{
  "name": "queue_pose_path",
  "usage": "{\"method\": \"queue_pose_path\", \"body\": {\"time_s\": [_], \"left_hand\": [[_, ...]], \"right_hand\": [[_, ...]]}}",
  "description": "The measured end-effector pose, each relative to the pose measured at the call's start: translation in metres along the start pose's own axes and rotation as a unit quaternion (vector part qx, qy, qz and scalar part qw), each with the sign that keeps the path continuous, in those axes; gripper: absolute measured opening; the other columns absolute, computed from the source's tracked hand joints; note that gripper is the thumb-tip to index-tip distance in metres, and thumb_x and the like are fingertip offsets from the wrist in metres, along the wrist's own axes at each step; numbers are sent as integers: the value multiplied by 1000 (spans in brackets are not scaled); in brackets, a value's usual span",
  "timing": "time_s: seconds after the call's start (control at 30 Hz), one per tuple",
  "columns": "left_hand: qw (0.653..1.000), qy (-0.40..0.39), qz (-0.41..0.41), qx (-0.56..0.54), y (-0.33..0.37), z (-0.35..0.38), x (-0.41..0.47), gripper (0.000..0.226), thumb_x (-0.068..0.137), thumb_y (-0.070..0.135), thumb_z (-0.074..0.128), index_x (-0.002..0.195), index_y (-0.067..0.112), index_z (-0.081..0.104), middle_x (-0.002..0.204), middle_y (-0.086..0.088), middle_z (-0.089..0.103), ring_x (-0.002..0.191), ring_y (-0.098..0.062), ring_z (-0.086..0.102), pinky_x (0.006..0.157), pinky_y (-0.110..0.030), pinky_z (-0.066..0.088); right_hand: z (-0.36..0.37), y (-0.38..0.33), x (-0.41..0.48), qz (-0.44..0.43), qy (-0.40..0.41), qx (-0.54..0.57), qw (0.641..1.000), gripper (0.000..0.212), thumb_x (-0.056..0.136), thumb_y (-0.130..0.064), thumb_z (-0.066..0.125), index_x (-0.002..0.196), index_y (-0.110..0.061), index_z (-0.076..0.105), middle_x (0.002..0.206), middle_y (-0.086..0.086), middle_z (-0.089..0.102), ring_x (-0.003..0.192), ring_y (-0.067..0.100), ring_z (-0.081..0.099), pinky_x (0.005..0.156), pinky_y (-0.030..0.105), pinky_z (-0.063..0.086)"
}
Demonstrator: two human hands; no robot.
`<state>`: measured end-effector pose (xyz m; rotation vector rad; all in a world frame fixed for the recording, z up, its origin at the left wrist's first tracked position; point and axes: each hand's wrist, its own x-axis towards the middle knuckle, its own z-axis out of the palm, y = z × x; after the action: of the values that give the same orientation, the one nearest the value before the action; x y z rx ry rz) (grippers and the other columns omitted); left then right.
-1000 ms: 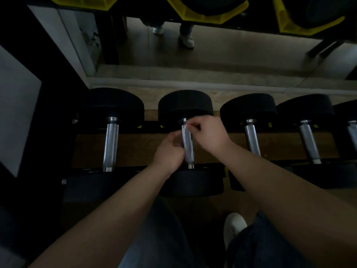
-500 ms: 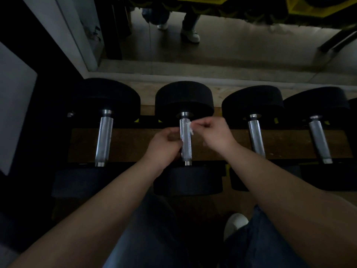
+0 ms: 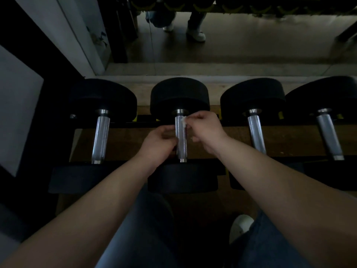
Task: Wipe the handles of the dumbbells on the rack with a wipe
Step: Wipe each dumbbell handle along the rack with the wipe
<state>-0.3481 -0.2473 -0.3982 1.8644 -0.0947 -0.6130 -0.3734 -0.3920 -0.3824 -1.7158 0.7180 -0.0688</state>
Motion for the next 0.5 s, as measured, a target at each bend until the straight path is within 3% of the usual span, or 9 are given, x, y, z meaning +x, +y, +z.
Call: {"method": "queue_pose_path", "body": {"time_s": [0.07,0.17,0.27,0.37,0.5], "left_hand": [[1000,-1,-5,4,0,0,-2,42,89,19,69,128,32,62,112,3,71,99,-13,70,91,-39,58],[1000,-1,-5,10,-1,-1,-3,44,87,22,72,128,34,62,116,5,70,104,-13,68,95,-39,56],[1000,3,-3,15,-1,0,-4,45,86,23,73,129,35,62,116,6,70,102,-10,68,94,-35,56],[1000,7,2,16,-2,0,-4,45,88,21,73,130,33,62,116,5,70,101,-10,68,90,-32,57],[1000,0,1,10,1,-1,-6,39,91,17,70,126,32,62,111,5,69,99,-10,67,82,-28,57]], "right_hand": [[-1,1,1,11,2,-31,999,12,95,-30,66,101,-22,71,96,2,71,82,17,67,54,25,50],[-11,9,-13,55,-78,-148,984,8,94,-31,67,93,-23,69,97,2,70,86,18,66,63,29,54],[-22,9,-25,73,-167,-248,951,14,90,-28,72,98,-18,75,98,6,73,69,16,61,56,27,51],[-19,8,-19,93,-146,-215,961,16,86,-21,76,101,-15,75,96,7,74,63,17,57,49,25,44],[-12,6,-2,60,-64,-64,994,8,87,-16,76,93,-19,73,97,6,73,84,26,69,59,30,49]]}}
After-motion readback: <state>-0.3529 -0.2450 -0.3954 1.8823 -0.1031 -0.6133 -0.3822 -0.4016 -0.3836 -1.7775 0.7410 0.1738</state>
